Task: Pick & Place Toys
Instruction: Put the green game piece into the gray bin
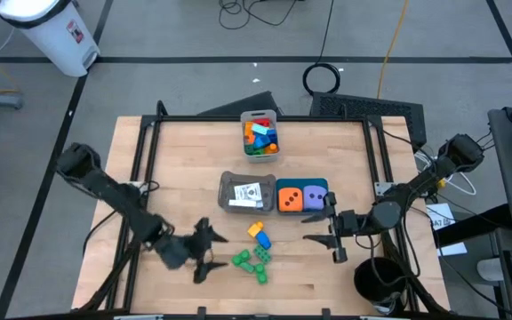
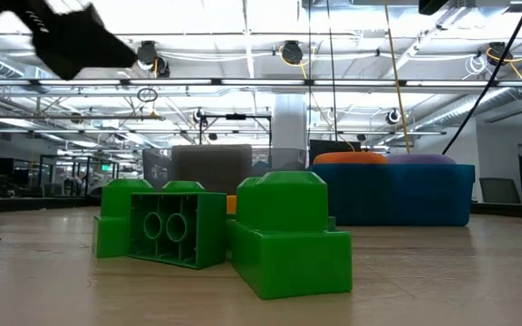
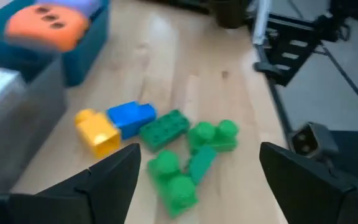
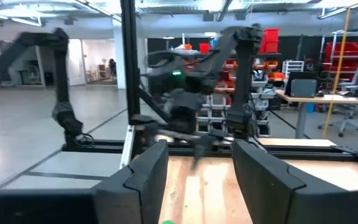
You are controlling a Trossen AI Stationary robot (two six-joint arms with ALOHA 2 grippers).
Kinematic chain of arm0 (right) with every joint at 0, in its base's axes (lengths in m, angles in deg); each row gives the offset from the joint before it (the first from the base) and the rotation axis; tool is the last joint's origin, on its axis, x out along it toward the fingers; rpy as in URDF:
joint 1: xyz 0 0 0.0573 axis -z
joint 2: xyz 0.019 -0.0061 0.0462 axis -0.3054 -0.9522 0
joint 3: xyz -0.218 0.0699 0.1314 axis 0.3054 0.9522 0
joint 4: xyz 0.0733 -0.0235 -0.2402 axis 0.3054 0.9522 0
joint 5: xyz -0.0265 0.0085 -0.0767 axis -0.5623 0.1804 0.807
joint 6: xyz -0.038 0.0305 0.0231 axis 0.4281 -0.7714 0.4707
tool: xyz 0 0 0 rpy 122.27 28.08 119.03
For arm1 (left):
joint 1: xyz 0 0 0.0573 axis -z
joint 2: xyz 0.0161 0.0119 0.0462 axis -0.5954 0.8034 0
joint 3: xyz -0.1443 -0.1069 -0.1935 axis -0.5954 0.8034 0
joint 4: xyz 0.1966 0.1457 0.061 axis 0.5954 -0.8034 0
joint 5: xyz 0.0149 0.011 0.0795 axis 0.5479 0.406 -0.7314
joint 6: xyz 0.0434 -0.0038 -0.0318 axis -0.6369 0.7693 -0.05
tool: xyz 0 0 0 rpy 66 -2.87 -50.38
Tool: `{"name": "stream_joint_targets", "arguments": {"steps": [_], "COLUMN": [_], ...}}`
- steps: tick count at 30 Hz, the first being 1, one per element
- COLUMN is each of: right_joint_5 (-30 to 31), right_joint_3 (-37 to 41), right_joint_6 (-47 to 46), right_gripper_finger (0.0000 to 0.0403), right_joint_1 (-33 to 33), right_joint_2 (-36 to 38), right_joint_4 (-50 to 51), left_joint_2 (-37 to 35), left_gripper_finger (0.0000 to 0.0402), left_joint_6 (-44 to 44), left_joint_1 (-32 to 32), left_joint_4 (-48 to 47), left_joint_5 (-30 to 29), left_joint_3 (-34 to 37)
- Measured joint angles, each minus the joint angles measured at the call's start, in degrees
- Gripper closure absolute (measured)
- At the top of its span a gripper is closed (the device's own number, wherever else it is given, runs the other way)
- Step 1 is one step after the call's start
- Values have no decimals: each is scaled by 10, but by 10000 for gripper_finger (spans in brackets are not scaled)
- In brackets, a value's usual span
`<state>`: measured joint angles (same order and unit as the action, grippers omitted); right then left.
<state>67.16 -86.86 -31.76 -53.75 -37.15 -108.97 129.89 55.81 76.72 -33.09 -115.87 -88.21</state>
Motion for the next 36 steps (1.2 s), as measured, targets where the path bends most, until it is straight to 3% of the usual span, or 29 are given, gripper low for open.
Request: {"name": "stream_joint_targets", "arguments": {"steps": [5,13,19,36], "right_joint_5": [2,0,0,-1], "right_joint_3": [0,0,0,0], "right_joint_6": [5,-1,-19,-15], "right_gripper_finger": [232,232,232,232], "right_joint_1": [14,18,18,18], "right_joint_2": [0,0,0,0], "right_joint_4": [5,16,17,22], "left_joint_2": [79,181,201,253], "left_gripper_finger": [84,96,96,96], "left_joint_6": [-13,21,-6,40], "left_joint_1": [24,-10,-26,-37], "left_joint_4": [48,93,134,121], "left_joint_5": [-40,-16,61,-5], "left_joint_3": [0,0,0,-3]}}
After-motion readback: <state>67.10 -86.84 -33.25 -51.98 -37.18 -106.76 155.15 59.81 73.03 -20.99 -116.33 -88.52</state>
